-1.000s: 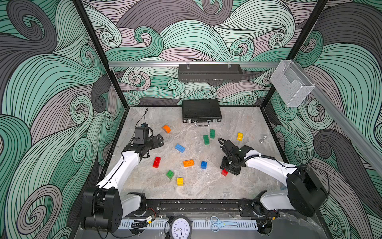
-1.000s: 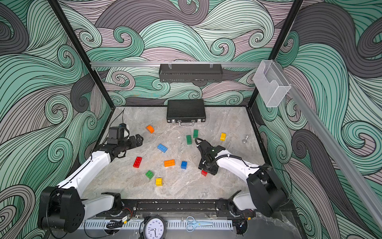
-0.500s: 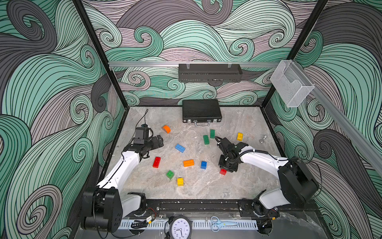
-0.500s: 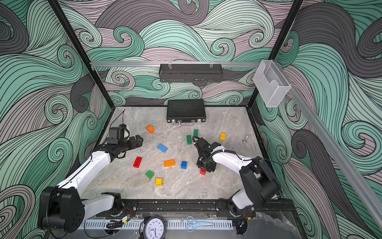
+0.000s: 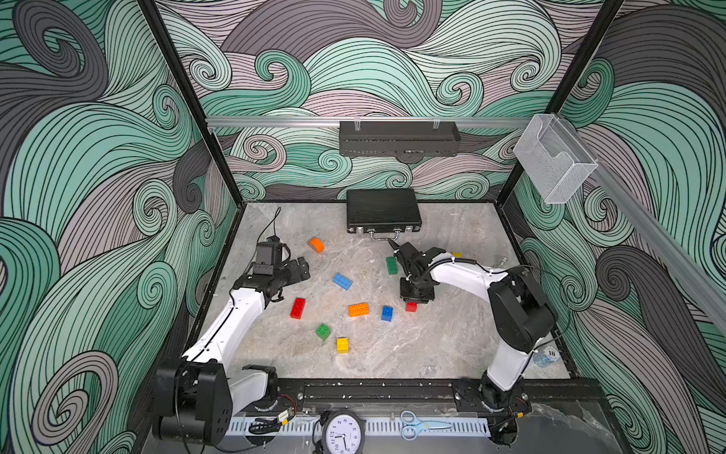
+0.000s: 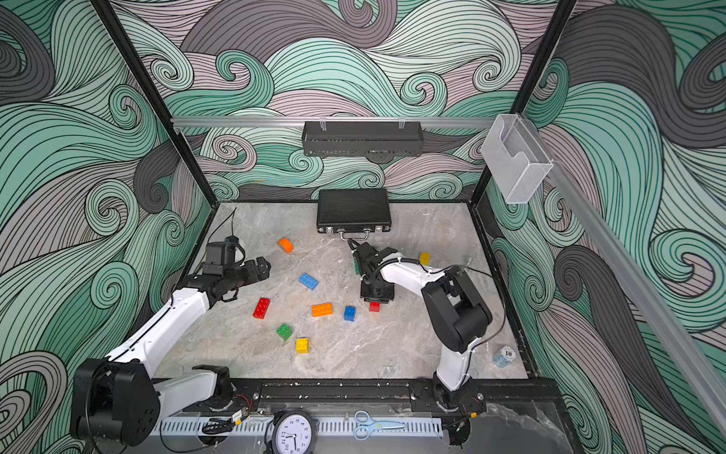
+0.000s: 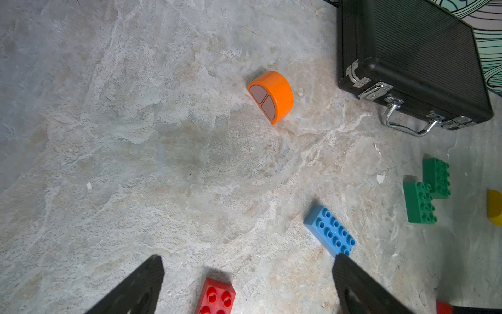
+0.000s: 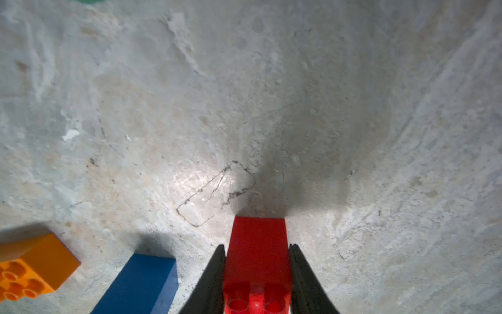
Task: Assemble an ice cream with lego
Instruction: Move the lego brick at the center of the board.
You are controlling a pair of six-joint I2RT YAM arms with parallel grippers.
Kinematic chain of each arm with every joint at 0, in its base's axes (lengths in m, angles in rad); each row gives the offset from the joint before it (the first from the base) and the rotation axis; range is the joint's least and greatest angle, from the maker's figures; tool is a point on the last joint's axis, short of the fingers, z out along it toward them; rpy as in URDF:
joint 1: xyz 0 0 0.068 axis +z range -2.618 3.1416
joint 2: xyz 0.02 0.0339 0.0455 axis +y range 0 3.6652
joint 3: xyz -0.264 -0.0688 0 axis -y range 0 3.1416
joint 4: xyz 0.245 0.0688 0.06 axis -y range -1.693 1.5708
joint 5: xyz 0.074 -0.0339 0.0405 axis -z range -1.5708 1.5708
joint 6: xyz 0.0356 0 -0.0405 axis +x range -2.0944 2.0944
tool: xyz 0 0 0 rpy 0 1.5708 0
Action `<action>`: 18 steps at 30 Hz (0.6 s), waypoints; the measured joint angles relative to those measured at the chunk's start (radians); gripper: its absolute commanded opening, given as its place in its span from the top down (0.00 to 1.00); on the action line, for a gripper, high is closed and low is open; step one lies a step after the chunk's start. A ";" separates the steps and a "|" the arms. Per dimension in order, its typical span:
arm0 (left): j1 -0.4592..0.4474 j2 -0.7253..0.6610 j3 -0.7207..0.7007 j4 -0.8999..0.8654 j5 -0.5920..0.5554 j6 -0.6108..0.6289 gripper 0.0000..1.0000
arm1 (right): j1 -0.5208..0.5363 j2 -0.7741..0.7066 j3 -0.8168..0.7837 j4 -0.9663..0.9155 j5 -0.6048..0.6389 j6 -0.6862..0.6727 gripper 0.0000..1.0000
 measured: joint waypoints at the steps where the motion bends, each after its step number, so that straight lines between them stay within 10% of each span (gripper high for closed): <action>1: 0.000 -0.005 0.000 -0.002 -0.002 0.000 0.03 | 0.000 0.008 0.010 -0.002 0.003 -0.011 0.69; 18: 0.000 -0.025 0.000 -0.018 -0.024 0.007 0.03 | 0.000 0.042 0.056 -0.036 0.018 -0.087 0.44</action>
